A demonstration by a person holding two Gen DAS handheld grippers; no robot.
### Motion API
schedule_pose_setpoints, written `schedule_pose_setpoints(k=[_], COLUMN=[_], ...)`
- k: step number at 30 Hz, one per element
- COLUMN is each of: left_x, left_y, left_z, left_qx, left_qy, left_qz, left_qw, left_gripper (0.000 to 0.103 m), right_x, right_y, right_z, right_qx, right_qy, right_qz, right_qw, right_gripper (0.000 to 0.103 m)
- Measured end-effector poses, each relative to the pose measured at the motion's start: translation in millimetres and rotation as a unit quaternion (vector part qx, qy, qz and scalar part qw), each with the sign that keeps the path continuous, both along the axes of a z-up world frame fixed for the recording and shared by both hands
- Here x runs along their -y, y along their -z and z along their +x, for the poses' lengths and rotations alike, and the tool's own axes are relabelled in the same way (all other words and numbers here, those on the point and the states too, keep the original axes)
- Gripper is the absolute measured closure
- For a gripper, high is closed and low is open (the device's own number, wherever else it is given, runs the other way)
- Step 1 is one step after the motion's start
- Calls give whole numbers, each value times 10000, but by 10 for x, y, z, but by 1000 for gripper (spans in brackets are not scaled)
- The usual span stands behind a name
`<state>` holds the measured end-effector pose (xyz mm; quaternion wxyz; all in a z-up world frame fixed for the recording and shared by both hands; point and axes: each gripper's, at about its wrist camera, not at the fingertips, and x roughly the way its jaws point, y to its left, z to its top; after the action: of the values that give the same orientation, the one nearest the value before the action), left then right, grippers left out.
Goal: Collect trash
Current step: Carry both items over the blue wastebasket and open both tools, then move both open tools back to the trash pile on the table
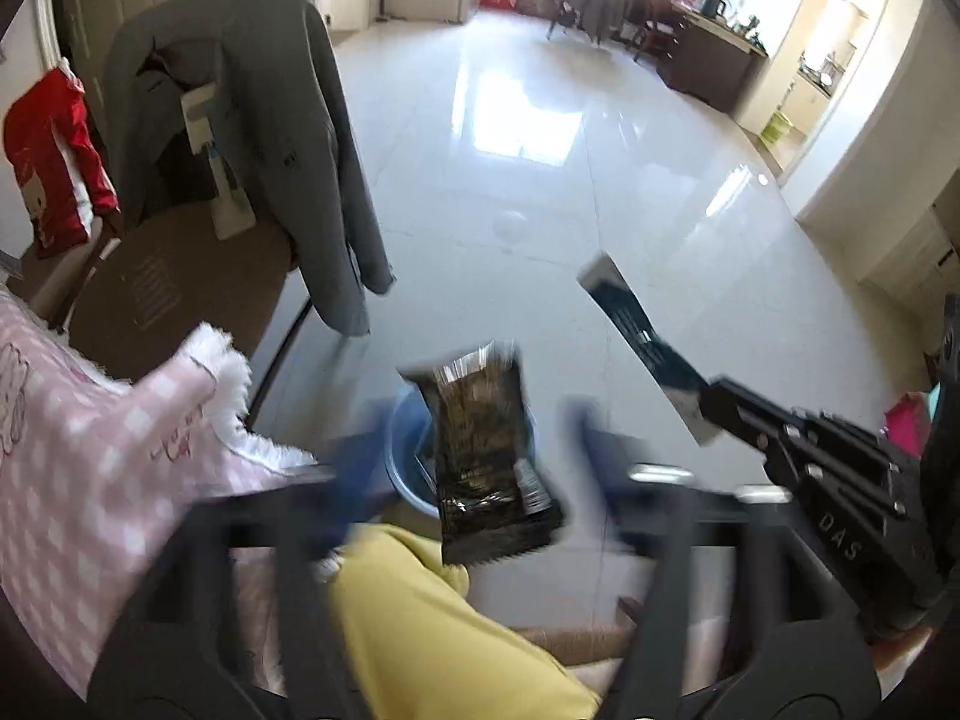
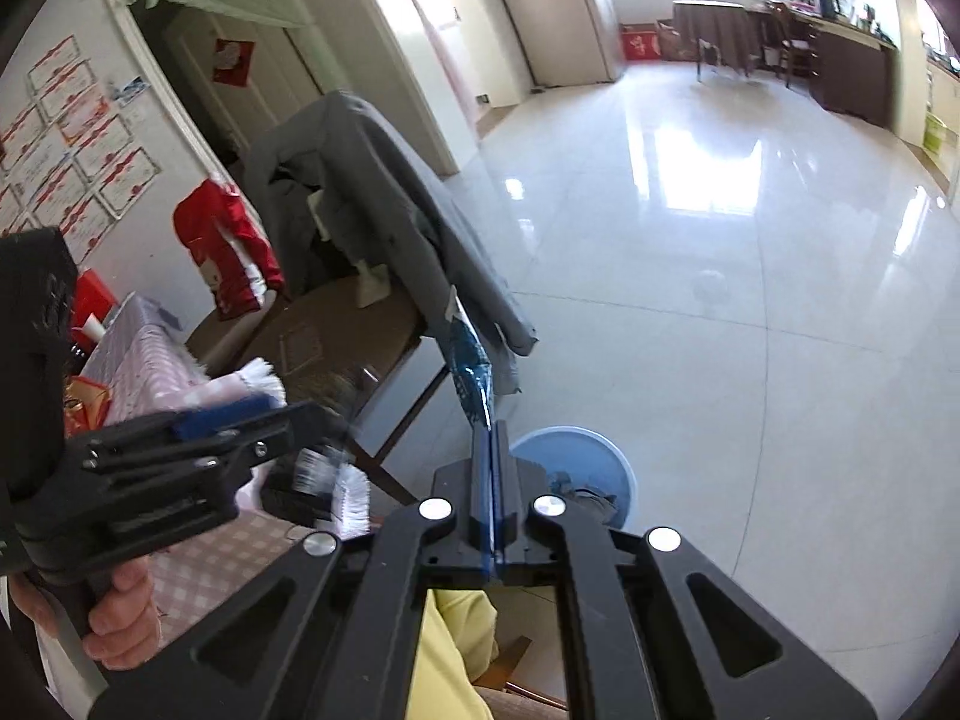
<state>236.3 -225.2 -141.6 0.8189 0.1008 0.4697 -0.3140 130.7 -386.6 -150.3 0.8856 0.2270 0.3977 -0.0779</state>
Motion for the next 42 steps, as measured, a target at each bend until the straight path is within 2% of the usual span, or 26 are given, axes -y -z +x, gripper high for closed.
schedule_pose_setpoints(k=[8,10,11,12,13,14,16,19,29,37,42], left_x=[-259,-342,-367,-386,-412,-439,-481,-533,-609,-769,-999], left_y=[-56,-74,-76,-77,-81,-83,-82,-60,-95,-236,-357], left_z=[100,129,143,152,166,174,185,209,129,-14,-101], left_qx=[157,163,164,173,188,202,200,162,215,374,518], left_qy=[-402,-518,-580,-639,-675,-704,-773,-851,-876,-946,-1167], left_qz=[19,30,46,69,80,86,108,135,112,6,-61], left_qw=[9991,9985,9982,9978,9975,9973,9968,9961,9959,9948,9918], left_gripper=[27,27,27,27,27,27,27,27,27,27,27], right_x=[-31,-58,-82,-124,-149,-152,-177,-235,-347,-491,-700], right_y=[147,148,143,130,119,107,64,30,-54,-177,-280], right_z=[168,256,292,349,387,393,374,357,315,259,284], right_qx=[-229,-225,-221,-260,-290,-278,-72,12,18,115,226], right_qy=[-121,-194,-215,-234,-248,-229,-101,-249,-338,-369,-629], right_qz=[108,56,-26,-107,-128,-149,-279,-381,-472,-583,-599], right_qw=[9996,9995,9995,9993,9992,9992,9995,9990,9983,9976,9960], right_gripper=[101,99,94,66,28,23,23,23,23,23,23])
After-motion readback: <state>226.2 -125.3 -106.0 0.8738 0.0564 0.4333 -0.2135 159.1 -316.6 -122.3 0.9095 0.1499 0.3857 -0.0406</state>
